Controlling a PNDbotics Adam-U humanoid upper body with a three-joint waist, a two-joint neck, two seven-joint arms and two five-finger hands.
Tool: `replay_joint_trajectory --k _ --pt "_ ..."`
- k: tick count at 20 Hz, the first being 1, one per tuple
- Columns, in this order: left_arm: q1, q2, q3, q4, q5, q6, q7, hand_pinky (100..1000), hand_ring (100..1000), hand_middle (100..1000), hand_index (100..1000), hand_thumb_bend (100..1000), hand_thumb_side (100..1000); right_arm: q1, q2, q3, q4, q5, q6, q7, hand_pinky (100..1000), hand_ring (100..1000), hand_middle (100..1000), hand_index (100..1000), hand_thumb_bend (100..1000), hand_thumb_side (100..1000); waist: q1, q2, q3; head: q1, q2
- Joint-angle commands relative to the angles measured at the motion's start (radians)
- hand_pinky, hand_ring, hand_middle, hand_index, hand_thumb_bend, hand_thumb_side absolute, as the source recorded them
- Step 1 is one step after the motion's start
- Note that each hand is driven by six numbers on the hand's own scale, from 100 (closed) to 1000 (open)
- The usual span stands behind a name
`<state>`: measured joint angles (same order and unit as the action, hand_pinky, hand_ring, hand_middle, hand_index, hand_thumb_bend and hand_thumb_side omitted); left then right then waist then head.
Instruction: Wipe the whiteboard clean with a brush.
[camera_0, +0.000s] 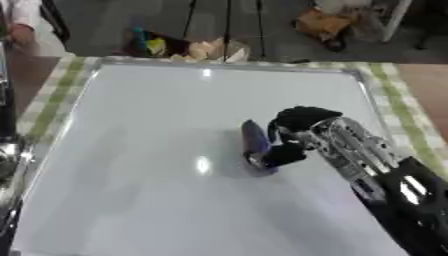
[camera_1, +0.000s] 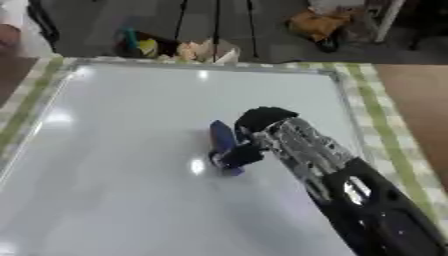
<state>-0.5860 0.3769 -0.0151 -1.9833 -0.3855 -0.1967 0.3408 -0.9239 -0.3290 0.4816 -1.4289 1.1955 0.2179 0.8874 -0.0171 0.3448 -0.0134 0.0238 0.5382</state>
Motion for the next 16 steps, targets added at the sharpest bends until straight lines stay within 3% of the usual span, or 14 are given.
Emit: replay_joint_trajectory --k 1,9,16 --pt "-0.016 0.005 -0.003 -0.017 0.003 0.001 0.002 853 912 892 957 273 1000 -0.021 -0.010 -0.008 -0.016 0.017 0.009 -0.012 640 741 606 571 305 1000 0.004 -0.020 0.000 -0.004 -0.010" --pt "-0.020 0.001 -0.006 -0.017 0.006 -0.004 -0.003 853 913 892 953 272 1000 -0.031 -0.009 -0.008 -0.040 0.035 0.009 -0.038 626 735 610 306 249 1000 0.006 -0.020 0.005 -0.014 -0.014" --pt "-0.022 0.000 -0.007 -0.017 0.008 -0.006 -0.004 852 913 892 946 271 1000 -0.035 -0.013 -0.009 -0.083 0.001 0.001 -0.038 627 739 645 233 261 1000 0.004 -0.018 0.004 -0.016 -0.013"
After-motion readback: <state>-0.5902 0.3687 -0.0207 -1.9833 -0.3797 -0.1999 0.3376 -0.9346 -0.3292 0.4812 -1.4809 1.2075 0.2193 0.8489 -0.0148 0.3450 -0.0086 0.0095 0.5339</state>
